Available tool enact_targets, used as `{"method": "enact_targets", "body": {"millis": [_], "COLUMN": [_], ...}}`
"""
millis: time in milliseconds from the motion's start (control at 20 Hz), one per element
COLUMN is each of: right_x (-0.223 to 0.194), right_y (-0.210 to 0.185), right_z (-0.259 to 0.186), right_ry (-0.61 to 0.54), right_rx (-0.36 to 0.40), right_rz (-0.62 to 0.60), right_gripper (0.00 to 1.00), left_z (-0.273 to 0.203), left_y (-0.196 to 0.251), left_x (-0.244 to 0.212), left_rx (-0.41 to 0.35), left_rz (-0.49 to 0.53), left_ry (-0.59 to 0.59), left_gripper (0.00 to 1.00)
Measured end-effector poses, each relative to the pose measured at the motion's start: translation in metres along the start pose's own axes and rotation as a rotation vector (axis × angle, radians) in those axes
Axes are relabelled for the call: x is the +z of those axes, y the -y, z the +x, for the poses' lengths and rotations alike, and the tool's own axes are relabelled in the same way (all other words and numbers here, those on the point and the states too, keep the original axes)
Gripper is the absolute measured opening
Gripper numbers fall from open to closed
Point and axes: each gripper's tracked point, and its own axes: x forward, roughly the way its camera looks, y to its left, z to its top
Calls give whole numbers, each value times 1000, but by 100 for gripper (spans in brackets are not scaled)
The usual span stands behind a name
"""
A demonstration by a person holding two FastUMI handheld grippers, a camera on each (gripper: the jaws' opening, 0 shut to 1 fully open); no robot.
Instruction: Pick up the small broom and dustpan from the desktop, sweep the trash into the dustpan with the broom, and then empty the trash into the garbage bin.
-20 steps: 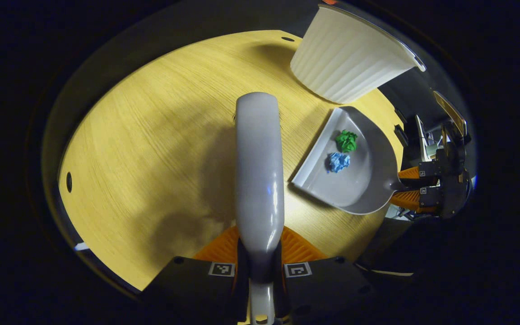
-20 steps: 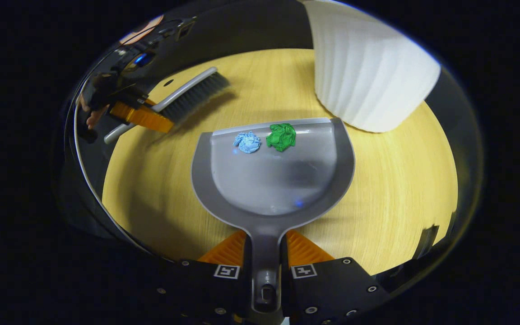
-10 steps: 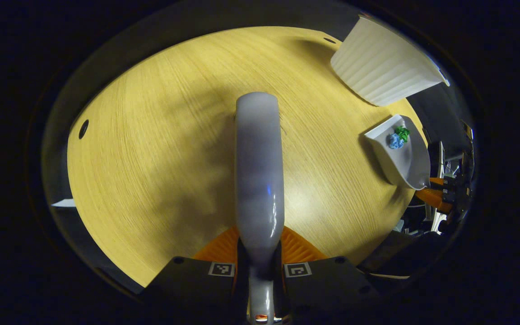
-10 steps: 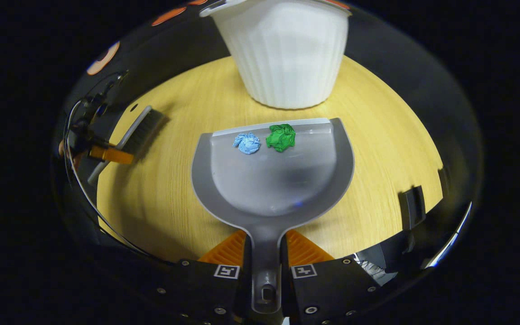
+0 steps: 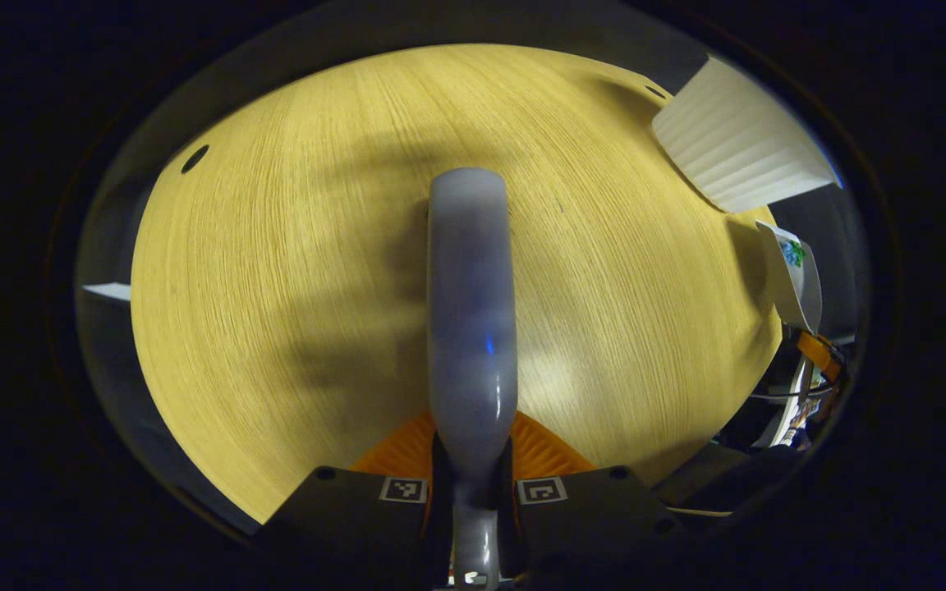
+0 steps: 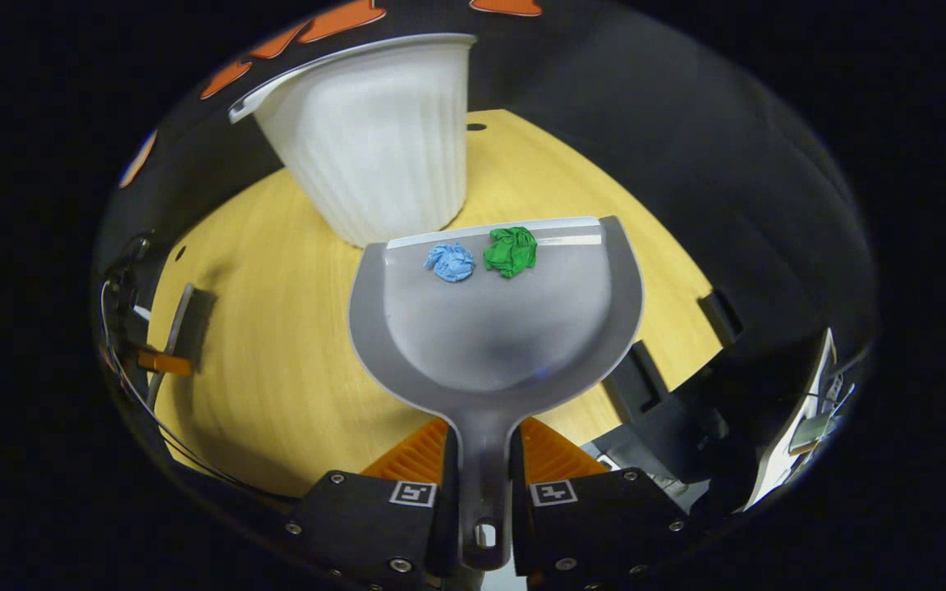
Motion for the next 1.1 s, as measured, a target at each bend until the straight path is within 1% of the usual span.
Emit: {"method": "enact_targets", "body": {"millis": [300,500,600,750,800,850,900,1000,1050,1100], "right_x": [54,104,129,160,169,179,189,206,216,225], "right_y": [48,79,93,102,104,102,101,101,99,98], "right_z": [-14,-33,-43,-60,-65,-70,-74,-84,-86,-90], "right_ry": [100,203,253,312,333,353,378,430,454,480], "right_rx": [-85,-144,-179,-215,-221,-222,-226,-233,-241,-252], "right_rz": [27,32,22,10,9,6,1,-18,-33,-49], "right_gripper": [27,27,27,27,19,27,27,27,19,27], "left_z": [-55,-104,-132,-178,-195,-211,-228,-262,-281,-300], "left_y": [-42,-86,-111,-151,-165,-179,-194,-227,-244,-262], "left_x": [-18,-22,-21,-17,-15,-13,-10,-4,0,5], "left_rx": [-14,5,9,17,18,22,32,46,47,49], "left_rz": [-102,-135,-143,-155,-160,-163,-162,-166,-169,-169], "left_ry": [29,36,38,38,39,40,41,44,46,47], "left_gripper": [26,25,26,26,26,26,26,26,26,26]}}
